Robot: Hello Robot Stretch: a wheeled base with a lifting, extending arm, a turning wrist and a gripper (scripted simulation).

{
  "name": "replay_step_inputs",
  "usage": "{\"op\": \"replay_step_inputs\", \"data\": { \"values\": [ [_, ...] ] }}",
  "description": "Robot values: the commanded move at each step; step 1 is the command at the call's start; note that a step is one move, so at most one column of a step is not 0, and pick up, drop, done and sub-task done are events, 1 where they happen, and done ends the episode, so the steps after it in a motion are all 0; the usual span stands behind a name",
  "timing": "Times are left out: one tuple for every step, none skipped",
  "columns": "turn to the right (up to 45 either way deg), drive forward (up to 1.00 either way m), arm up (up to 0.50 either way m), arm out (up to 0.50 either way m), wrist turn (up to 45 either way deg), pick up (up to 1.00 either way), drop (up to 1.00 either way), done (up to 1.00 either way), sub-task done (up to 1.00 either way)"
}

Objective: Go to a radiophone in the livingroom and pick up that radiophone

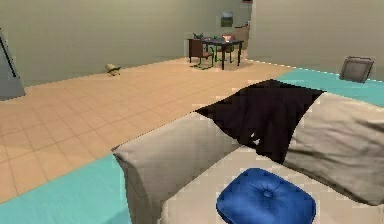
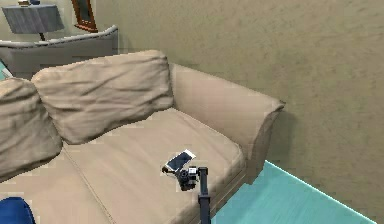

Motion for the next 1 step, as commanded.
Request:
{"op": "replay_step_inputs", "data": {
  "values": [
    [0.0,0.0,0.0,0.0,0.0,0.0,0.0,1.0,0.0]
  ]
}}
